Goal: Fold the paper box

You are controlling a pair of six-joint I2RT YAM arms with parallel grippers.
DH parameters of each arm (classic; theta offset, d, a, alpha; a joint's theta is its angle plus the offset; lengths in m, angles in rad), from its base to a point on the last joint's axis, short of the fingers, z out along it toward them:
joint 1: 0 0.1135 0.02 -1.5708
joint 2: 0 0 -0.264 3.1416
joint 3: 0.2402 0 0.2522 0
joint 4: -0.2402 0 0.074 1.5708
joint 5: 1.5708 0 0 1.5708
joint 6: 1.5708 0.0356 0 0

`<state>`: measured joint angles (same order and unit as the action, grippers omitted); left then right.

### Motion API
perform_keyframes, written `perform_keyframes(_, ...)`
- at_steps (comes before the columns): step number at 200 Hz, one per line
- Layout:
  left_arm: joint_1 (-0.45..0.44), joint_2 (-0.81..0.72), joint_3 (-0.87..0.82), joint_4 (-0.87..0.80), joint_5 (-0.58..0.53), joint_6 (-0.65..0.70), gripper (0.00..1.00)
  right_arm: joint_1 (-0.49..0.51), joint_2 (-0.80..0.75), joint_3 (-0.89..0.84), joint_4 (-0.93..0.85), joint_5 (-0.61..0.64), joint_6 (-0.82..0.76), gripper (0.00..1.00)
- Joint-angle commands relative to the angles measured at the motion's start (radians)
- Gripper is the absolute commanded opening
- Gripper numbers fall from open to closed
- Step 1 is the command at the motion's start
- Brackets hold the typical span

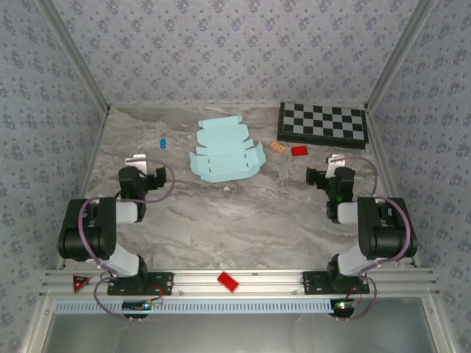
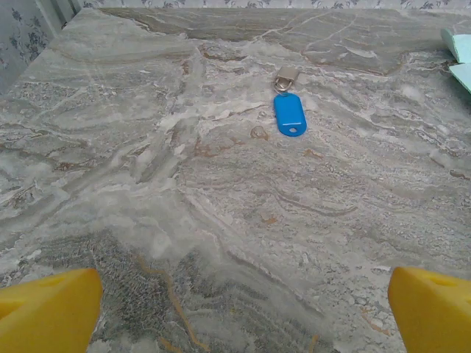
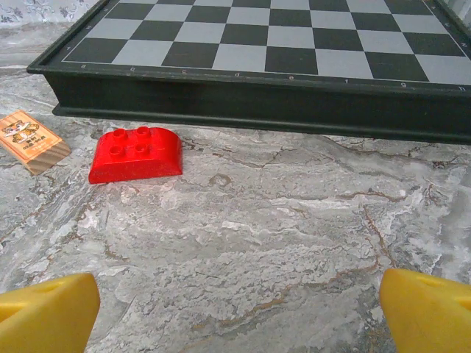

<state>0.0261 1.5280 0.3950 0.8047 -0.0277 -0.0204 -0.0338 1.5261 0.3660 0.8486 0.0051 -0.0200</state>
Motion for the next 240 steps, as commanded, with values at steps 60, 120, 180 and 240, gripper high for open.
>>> perform_keyframes(60,-0.004,0.007,0.021,0.005,-0.005,-0.012,1.0,0.005,0.008,0.018,0.003,0.024,-0.008,0.99)
perform_keyframes(120,-0.004,0.008,0.021,0.005,-0.005,-0.011,1.0,0.002,0.008,0.018,-0.001,0.018,-0.006,1.0)
perform_keyframes(180,-0.003,0.001,0.032,-0.02,-0.008,-0.012,1.0,-0.005,0.005,0.006,0.015,0.022,0.012,1.0)
perform_keyframes(240,-0.003,-0.205,0.161,-0.427,-0.112,-0.104,1.0,-0.014,-0.175,0.097,-0.335,0.085,0.079,1.0)
